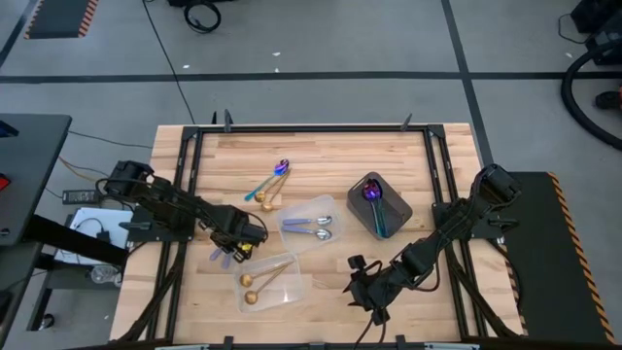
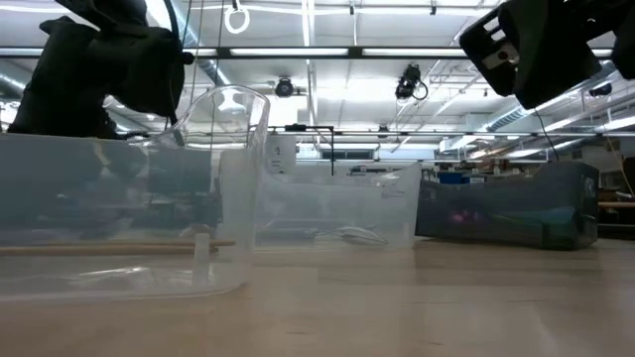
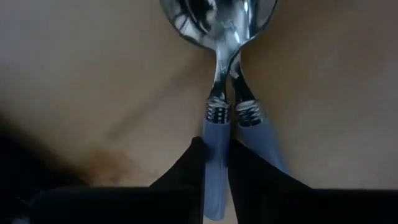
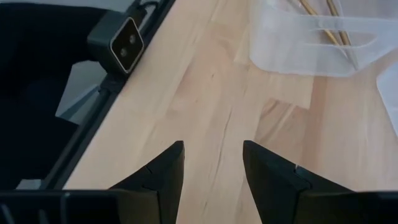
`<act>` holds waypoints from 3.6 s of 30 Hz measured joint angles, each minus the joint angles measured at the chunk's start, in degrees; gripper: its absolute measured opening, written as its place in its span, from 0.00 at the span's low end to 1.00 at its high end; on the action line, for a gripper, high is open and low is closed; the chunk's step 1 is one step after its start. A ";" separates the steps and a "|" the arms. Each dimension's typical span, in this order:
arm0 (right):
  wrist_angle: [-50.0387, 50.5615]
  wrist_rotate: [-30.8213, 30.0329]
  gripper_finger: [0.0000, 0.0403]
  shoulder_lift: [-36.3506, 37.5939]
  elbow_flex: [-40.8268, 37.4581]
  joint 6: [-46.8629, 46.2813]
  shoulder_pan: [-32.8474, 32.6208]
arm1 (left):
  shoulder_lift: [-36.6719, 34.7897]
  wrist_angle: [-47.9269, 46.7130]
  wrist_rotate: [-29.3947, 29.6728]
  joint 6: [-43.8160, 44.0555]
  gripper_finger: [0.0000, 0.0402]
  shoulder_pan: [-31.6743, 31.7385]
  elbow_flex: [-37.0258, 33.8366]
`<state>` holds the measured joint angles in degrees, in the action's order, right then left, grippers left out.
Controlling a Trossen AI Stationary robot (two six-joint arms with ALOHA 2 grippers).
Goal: Sort silverware by color (type)
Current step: Put the violet spoon into the top transparent bin
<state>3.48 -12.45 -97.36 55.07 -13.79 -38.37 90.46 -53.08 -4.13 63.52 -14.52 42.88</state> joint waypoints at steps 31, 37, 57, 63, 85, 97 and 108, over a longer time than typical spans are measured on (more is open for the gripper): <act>0.18 -1.42 0.43 0.00 0.00 -0.16 0.00 | -1.23 -4.25 9.49 -6.17 0.30 1.23 4.00; -0.36 -1.40 0.43 0.00 0.00 -0.17 -0.13 | -1.29 -0.75 9.47 -8.02 0.32 1.94 0.77; -0.41 -1.39 0.43 0.00 0.00 -0.07 -0.13 | -1.48 7.15 10.19 -14.70 0.12 6.33 -1.60; -0.41 -1.38 0.43 0.00 0.00 -0.01 -0.13 | -1.04 4.08 12.41 -15.30 0.12 6.21 0.52; -0.43 -1.36 0.43 0.00 0.00 -0.16 -0.13 | -1.23 1.69 18.14 -22.21 0.01 9.76 8.25; -0.43 -1.36 0.43 0.00 0.00 -0.84 -0.15 | -1.23 6.72 16.32 -29.83 0.31 11.53 8.25; -0.84 -0.89 0.43 0.00 0.00 -1.04 -0.33 | 3.32 6.75 15.88 -43.65 0.33 11.70 8.25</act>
<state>2.64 -13.34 -97.36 55.07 -14.83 -38.70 93.78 -46.33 11.75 19.87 -2.82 51.13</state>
